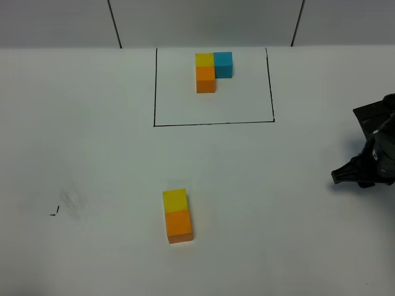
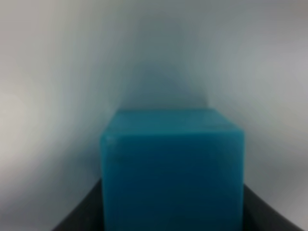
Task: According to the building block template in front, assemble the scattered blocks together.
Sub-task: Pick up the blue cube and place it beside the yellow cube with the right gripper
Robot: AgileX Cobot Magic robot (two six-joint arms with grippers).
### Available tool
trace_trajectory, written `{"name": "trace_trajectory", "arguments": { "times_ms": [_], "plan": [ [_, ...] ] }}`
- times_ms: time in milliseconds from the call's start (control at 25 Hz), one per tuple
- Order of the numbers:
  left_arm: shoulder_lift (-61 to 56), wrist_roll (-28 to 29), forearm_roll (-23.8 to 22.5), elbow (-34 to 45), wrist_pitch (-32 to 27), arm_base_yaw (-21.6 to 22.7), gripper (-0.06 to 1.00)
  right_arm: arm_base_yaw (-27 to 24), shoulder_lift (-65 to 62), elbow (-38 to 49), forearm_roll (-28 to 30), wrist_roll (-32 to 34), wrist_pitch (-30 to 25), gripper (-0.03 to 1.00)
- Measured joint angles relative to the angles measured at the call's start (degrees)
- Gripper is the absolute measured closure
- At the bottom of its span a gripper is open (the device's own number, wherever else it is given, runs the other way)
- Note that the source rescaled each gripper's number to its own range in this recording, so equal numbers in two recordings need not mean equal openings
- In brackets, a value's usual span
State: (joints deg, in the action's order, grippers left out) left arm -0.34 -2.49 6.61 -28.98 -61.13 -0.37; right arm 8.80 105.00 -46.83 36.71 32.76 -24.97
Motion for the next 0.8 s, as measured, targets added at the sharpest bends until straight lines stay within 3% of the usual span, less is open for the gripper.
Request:
{"name": "trace_trajectory", "arguments": {
  "times_ms": [320, 800],
  "plan": [
    [0.0, 0.0, 0.0, 0.0, 0.0, 0.0, 0.94, 0.2, -1.0, 0.0, -3.1, -4.0, -0.3, 0.44],
    [0.0, 0.0, 0.0, 0.0, 0.0, 0.0, 0.94, 7.7, -14.6, 0.0, -7.2, -10.0, -10.5, 0.44]
  ]
}}
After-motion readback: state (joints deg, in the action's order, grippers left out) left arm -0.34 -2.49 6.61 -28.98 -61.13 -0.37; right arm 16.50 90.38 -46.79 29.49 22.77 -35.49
